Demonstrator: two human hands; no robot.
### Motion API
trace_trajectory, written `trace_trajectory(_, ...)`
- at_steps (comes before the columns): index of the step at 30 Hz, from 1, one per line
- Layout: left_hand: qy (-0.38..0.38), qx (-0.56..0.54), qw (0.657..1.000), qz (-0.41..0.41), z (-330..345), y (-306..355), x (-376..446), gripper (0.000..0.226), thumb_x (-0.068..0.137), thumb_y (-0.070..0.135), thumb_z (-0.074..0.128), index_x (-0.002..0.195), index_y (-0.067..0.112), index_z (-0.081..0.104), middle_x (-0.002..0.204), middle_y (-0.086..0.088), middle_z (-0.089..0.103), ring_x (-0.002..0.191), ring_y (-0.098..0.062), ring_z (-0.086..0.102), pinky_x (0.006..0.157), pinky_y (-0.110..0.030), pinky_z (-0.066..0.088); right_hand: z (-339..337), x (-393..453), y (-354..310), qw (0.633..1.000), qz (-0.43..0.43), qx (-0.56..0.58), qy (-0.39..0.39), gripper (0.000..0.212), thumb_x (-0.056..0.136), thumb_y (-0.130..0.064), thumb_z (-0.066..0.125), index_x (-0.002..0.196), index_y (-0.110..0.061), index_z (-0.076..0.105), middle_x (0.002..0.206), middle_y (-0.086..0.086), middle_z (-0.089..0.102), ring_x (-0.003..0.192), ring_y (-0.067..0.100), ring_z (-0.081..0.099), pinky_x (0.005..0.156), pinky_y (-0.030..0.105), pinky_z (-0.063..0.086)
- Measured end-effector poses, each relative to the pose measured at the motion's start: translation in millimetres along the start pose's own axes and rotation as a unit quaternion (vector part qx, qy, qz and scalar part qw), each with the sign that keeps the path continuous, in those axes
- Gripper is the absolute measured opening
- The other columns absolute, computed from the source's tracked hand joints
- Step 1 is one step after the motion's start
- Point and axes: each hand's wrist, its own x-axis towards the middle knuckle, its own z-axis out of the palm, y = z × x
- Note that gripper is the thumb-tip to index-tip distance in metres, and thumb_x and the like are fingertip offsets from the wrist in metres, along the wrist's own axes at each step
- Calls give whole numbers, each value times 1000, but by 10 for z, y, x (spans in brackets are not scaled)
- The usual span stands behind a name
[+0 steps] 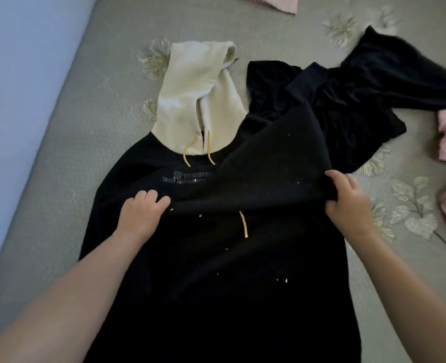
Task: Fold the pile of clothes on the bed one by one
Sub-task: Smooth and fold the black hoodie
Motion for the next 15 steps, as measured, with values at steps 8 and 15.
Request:
trace_trajectory(8,-154,-28,969,-192,49,560,14,62,86,14,53,140,9,24,133,-17,35,122,-31,35,96,-38,37,287,-32,154,963,181,76,-186,49,89,-13,53,134,-4,35,119,19,55,107,35,54,75,29,38)
trace_trajectory(15,-67,-158,985,-5,182,1529,-522,61,71,27,77,118,-5,56,115,-21,59,106,-37,58,86,-44,49,179,-1067,600,904,292,156,-269,30,98,-16,38,114,-2,60,110,15,62,107,27,56,85,28,39)
